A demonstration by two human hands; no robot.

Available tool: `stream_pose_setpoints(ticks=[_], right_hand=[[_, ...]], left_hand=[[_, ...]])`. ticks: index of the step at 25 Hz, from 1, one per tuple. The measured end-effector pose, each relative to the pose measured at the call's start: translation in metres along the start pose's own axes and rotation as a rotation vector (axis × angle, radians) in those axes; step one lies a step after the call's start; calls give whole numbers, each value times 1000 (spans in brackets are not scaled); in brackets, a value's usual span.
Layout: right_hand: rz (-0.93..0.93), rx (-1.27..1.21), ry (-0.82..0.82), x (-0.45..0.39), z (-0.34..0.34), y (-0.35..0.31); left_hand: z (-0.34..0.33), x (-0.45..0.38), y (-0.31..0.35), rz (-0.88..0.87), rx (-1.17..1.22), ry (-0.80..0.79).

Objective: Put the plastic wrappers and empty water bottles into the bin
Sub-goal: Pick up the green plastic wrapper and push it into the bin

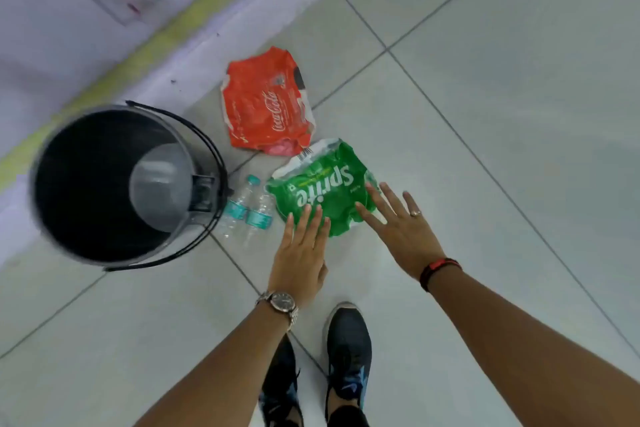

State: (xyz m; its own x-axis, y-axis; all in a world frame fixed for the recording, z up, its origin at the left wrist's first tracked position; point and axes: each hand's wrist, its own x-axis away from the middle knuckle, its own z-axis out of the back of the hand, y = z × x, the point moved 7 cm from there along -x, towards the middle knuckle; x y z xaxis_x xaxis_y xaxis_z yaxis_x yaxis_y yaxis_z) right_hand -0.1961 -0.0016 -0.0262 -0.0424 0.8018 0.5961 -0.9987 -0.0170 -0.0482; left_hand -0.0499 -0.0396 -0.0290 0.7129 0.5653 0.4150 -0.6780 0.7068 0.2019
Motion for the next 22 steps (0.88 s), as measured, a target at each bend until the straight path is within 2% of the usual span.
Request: stream_pose_setpoints(ticks=[1,5,10,12,15,18,22], right_hand=[[12,52,22,-17,-19,4],[51,-35,84,-67,-54,20],[48,-73,64,-74,-66,26],[34,-113,62,-63,-58,28],[-21,-242,146,-39,-24,36],[-37,-405,273,-5,35,44],[12,-417,448,37,118,41]], left_hand=[[-29,-12,-2,4,-37,-37],[-103,-41,-17,25,-26,-142],[-109,-52,-23,12,111,-67],[-97,-50,-21,12,183,-49],[-54,-40,-25,5,297,29],[14,-13,-29,-50,382,158],[99,33,-35,-160,484,284]])
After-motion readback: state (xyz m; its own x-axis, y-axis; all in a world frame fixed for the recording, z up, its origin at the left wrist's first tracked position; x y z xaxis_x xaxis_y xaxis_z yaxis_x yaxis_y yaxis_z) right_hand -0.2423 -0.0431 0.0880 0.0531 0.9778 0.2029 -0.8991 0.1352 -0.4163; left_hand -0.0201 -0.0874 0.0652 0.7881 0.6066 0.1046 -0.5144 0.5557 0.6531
